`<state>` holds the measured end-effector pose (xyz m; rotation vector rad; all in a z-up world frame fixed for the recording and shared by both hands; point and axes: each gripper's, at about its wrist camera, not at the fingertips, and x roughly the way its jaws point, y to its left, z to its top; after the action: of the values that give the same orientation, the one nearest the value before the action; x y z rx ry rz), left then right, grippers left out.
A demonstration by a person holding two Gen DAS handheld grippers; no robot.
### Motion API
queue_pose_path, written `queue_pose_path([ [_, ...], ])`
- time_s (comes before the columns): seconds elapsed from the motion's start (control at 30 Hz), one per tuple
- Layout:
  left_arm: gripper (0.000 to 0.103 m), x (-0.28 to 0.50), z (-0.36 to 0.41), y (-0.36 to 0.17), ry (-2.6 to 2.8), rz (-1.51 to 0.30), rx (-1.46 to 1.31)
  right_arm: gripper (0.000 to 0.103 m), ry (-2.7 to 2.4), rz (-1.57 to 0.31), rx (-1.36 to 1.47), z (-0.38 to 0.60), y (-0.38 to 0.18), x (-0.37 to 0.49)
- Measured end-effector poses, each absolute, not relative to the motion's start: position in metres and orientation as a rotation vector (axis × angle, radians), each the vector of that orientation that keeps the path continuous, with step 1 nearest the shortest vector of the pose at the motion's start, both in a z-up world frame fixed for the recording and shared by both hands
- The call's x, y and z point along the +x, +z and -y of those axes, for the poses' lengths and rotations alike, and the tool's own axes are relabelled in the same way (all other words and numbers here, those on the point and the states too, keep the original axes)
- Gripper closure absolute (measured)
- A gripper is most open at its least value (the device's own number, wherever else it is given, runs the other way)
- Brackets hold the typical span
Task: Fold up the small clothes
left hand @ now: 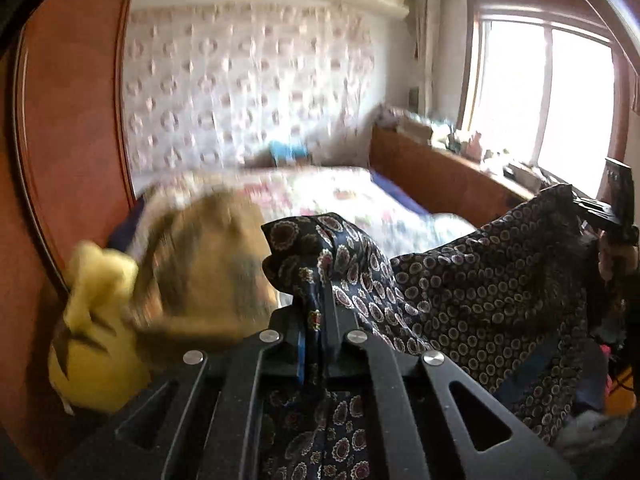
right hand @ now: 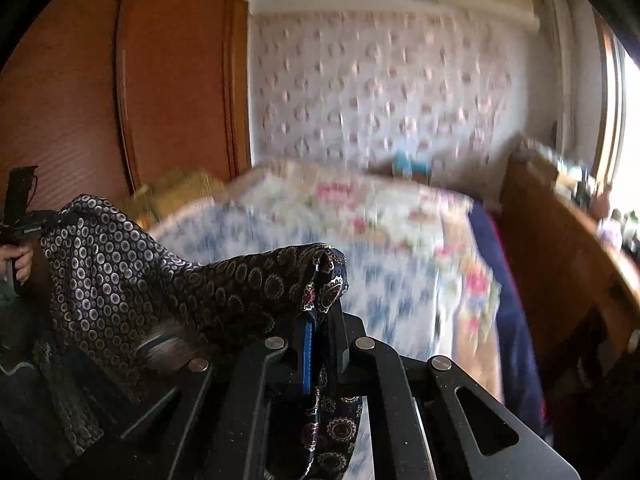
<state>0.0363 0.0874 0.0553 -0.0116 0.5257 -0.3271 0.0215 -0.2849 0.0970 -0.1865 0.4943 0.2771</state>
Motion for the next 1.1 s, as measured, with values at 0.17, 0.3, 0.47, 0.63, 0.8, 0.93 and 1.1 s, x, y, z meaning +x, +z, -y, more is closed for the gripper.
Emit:
queue_pose_path([
  [0.17,0.098,0.069,-0.099,0.097,-0.288,-0.449,-0.014,0.098,0.273,-0.381,-0.23,0.275,0.156,0.029],
  [0.3,0.098,0.107,-0.104,0.103,-0.247,-0.464,-0.002,0.098,0.222,-0.348,-0.241,0.277,0.186,0.058],
  [0.47,0.097,0.16,-0.102,0.065,-0.191,-0.573,0.016,0.097,0.146,-0.437,-0.202,0.282,0.16,0.116],
  [0.63,0.091,0.185,-0.106,0.021,-0.17,-0.695,-0.003,0.065,0.093,-0.644,-0.149,0.267,0.103,0.171],
  [0.8,0.061,0.173,-0.108,0.006,-0.18,-0.711,-0.013,0.061,0.08,-0.734,-0.11,0.265,0.058,0.173],
  [0.93,0.059,0.156,-0.111,-0.004,-0.185,-0.726,-0.01,0.061,0.105,-0.775,-0.106,0.264,0.038,0.166],
  [1.1,0.059,0.139,-0.116,-0.014,-0.144,-0.709,-0.002,0.061,0.111,-0.819,-0.101,0.286,0.017,0.164],
])
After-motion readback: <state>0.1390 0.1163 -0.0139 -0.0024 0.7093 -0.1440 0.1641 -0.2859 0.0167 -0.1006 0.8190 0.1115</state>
